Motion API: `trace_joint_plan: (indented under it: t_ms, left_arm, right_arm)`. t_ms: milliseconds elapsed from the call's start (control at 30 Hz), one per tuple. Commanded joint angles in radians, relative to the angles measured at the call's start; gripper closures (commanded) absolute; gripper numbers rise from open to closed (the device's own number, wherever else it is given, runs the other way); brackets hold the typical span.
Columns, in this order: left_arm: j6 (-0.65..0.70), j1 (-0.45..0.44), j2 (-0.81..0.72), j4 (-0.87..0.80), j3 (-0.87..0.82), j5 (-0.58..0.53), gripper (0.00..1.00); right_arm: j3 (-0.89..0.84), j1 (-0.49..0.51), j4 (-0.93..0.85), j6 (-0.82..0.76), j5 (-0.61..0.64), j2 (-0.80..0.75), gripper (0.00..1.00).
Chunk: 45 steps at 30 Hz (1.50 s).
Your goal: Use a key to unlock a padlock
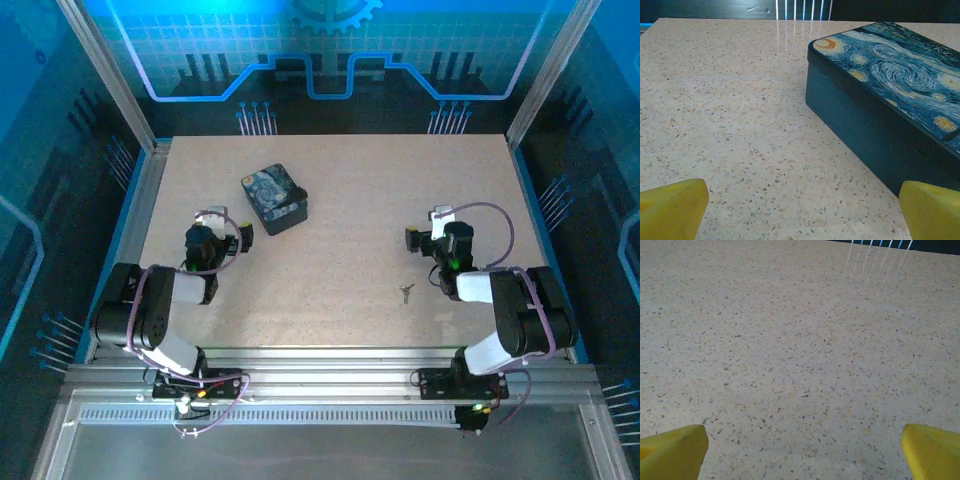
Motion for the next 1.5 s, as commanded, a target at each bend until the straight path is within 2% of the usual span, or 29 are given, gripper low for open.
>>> trace_joint_plan:
  t_ms: [0, 867, 967, 1000, 1067, 1133, 1233, 1367, 1467]
  left_arm:
    - [-0.010, 0.011, -0.007, -0.001, 0.018, 0.025, 0.01]
    - [-0.013, 0.013, -0.007, -0.010, 0.021, 0.025, 0.01]
    - [-0.043, 0.048, -0.014, -0.012, 0.020, 0.075, 0.01]
    - [-0.060, 0.053, -0.032, -0.026, 0.020, 0.045, 0.01]
    - [-0.075, 0.056, -0.099, -0.115, 0.035, 0.004, 0.01]
    - [-0.095, 0.054, -0.175, -0.279, 0.089, -0.057, 0.01]
    - [-0.179, 0.056, -0.241, -0.539, 0.214, -0.123, 0.01]
    - [-0.337, 0.056, -0.184, -0.868, 0.433, -0.130, 0.01]
    - [-0.468, 0.054, -0.057, -1.108, 0.638, -0.067, 0.01]
  right_arm:
    - [0.007, -0.003, 0.047, 0.005, 0.018, -0.010, 0.00]
    - [0.007, -0.004, 0.047, 0.006, 0.018, -0.010, 0.00]
    - [0.010, -0.010, 0.038, 0.005, -0.006, -0.015, 0.00]
    - [0.030, -0.013, -0.009, 0.003, -0.020, -0.027, 0.00]
    - [0.092, -0.012, -0.156, 0.006, -0.012, -0.077, 0.00]
    - [0.164, -0.020, -0.319, 0.034, 0.009, -0.119, 0.00]
    - [0.201, -0.021, -0.416, 0.052, -0.024, -0.163, 0.01]
    - [0.298, -0.009, -0.602, 0.099, -0.089, -0.174, 0.05]
    - [0.350, 0.012, -0.686, 0.132, -0.127, -0.175, 0.08]
